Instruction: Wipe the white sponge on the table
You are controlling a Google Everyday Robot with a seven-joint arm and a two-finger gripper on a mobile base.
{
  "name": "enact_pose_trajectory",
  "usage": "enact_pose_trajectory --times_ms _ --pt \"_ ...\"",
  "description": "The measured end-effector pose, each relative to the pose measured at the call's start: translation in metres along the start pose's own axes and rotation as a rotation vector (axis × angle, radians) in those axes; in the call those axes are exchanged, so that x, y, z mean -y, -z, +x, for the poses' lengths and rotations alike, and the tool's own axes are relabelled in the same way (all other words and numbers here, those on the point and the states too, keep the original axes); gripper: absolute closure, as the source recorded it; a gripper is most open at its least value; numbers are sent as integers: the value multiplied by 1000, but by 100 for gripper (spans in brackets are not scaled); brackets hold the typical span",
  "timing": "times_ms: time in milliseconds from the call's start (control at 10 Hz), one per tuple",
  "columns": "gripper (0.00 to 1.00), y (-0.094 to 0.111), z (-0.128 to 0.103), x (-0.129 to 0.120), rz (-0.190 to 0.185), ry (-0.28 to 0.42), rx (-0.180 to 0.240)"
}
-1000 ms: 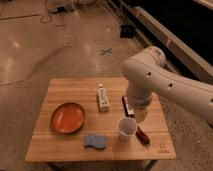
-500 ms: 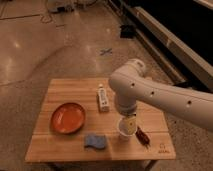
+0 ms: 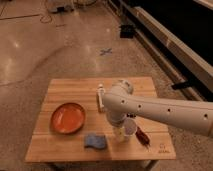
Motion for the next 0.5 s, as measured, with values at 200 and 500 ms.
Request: enact_pose_trajectory --times_ms 200,500 --pt "20 -24 -11 0 3 2 32" --pt "20 -45 -35 2 2 29 37"
